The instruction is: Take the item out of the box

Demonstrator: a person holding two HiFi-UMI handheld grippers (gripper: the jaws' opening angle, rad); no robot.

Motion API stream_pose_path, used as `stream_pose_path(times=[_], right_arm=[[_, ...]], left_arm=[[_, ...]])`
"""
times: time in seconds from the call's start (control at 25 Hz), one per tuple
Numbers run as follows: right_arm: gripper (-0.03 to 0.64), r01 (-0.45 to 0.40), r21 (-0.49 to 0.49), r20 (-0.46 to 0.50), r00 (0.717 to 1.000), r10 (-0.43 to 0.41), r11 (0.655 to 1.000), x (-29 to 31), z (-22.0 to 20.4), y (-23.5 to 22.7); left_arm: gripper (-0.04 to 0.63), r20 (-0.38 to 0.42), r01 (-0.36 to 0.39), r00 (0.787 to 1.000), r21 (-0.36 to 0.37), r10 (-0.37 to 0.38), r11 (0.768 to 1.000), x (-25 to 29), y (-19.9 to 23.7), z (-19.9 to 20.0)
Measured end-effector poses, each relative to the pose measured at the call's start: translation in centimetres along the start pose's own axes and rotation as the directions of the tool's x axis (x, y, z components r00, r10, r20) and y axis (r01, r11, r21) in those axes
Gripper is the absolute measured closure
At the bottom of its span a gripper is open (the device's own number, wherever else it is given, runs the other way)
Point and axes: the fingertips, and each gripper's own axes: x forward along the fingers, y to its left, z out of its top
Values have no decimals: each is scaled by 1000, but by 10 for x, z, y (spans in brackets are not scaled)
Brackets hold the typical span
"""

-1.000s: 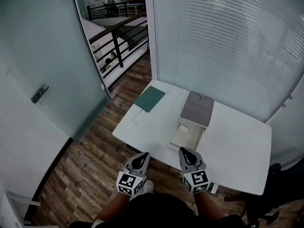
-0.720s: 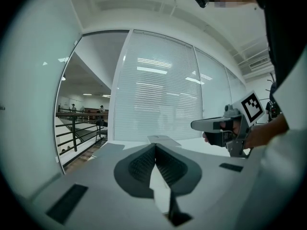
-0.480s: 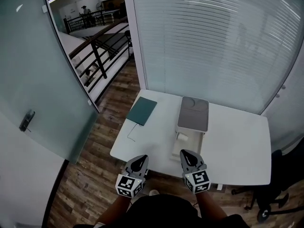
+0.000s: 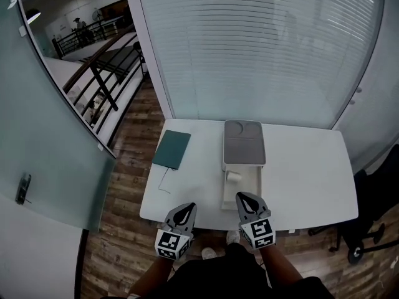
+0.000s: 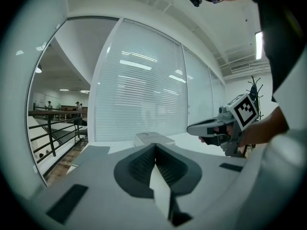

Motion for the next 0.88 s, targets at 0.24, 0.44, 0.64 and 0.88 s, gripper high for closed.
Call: stream_pose_path(times=[0.24, 0.44, 0.64, 0.88], right_arm=[[568, -11, -38, -92, 996, 8, 999, 15, -10, -10], [480, -52, -98, -186, 982, 33, 994, 36, -24, -16], [405, -137, -169, -323, 943, 76, 976, 59, -54, -22], [364, -256, -264, -482, 870, 103, 930, 84, -93, -32]], left_arm=[[583, 6, 42, 999, -24, -42, 999, 22, 1, 4], [583, 15, 51, 999, -31, -51, 998, 42, 9, 8], [583, -10, 43, 999, -54, -43, 998, 51, 13, 0], [583, -23, 21, 999, -68, -22, 997, 62, 21, -6]])
